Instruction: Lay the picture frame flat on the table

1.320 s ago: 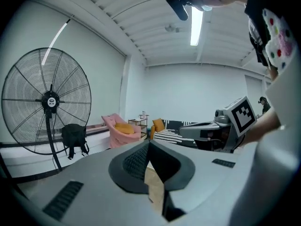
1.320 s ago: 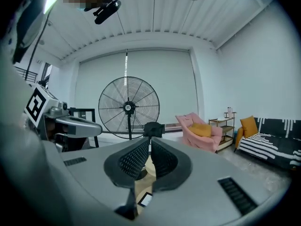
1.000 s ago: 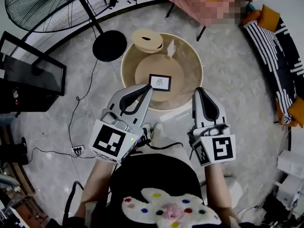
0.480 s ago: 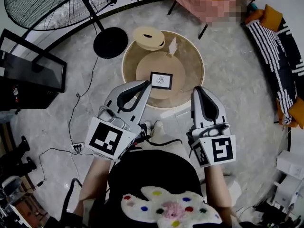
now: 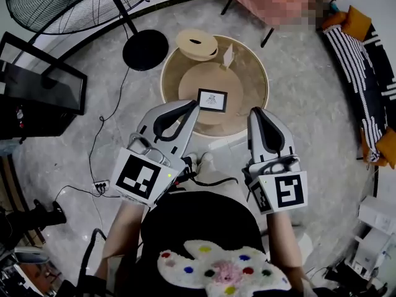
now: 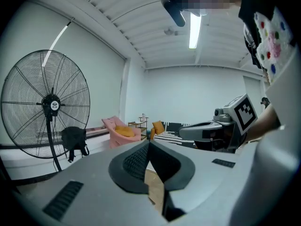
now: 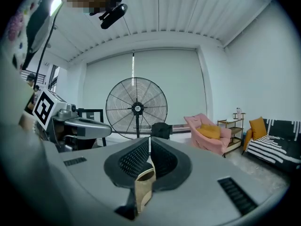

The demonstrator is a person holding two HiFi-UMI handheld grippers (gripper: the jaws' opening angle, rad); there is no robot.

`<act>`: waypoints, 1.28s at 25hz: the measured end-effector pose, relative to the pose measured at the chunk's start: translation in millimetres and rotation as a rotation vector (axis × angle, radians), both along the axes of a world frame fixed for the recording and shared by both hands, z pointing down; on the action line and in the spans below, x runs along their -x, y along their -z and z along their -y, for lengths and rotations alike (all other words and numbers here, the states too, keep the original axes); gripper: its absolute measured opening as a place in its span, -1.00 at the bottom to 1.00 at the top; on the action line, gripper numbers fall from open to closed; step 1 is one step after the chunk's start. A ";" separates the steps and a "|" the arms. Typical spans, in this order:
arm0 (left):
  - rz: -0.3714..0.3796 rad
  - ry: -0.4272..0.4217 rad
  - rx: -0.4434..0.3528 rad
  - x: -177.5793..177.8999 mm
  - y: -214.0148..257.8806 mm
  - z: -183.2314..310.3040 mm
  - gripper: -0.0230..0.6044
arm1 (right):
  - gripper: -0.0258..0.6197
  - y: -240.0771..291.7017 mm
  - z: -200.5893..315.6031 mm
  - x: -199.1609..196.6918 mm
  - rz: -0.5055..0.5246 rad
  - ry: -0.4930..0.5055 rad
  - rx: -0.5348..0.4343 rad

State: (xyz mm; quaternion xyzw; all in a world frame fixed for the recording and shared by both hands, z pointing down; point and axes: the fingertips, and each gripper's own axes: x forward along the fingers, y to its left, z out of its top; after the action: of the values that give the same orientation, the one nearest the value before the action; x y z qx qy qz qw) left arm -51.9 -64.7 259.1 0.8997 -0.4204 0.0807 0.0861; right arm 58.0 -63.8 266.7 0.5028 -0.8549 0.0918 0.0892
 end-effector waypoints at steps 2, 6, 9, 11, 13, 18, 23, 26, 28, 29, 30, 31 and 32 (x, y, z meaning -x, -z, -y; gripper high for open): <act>-0.001 0.000 0.001 0.1 -0.2 0.0 -0.87 | -0.79 6.0 3.7 3.6 0.024 0.000 -0.029; -0.003 0.000 0.006 0.3 -0.7 -1.0 -0.87 | -0.80 -3.5 -0.8 0.6 0.000 -0.006 0.033; -0.003 -0.003 0.007 0.3 -0.1 -1.2 -0.87 | -0.80 -1.9 -1.0 2.6 -0.006 -0.001 0.031; -0.003 -0.006 0.008 0.1 -0.5 -1.4 -0.87 | -0.80 -0.6 -1.2 4.0 -0.009 0.004 0.024; -0.003 -0.008 0.009 -0.1 -1.2 -2.1 -0.87 | -0.80 -0.7 -2.6 4.9 -0.012 0.008 0.024; -0.003 -0.008 0.009 0.7 -1.2 -1.9 -0.87 | -0.80 8.0 -0.6 10.7 0.008 0.022 -0.028; -0.004 -0.005 0.008 1.1 -0.5 -2.3 -0.87 | -0.80 8.8 -1.8 12.0 0.023 0.030 -0.024; -0.006 -0.004 0.007 0.5 0.4 -1.6 -0.87 | -0.80 4.6 -4.4 11.2 0.035 0.046 0.002; -0.006 -0.004 0.008 0.3 0.7 -1.2 -0.87 | -0.80 2.1 -4.5 8.6 0.018 0.037 0.013; -0.007 -0.004 0.008 0.4 0.7 -1.2 -0.87 | -0.80 1.3 -4.3 7.4 0.011 0.029 0.019; -0.007 -0.004 0.008 0.5 0.6 -1.3 -0.87 | -0.80 1.2 -4.2 7.1 0.010 0.025 0.023; -0.007 -0.004 0.008 0.7 0.3 -1.5 -0.87 | -0.80 0.6 -4.3 6.8 0.005 0.023 0.024; -0.007 -0.004 0.008 0.9 0.0 -1.7 -0.87 | -0.80 -0.8 -4.8 6.1 -0.005 0.023 0.024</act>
State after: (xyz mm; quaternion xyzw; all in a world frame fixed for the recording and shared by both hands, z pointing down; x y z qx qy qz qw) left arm -52.8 -62.9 259.1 0.9005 -0.4179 0.0794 0.0908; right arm 51.9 -59.0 267.5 0.4921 -0.8592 0.0997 0.0983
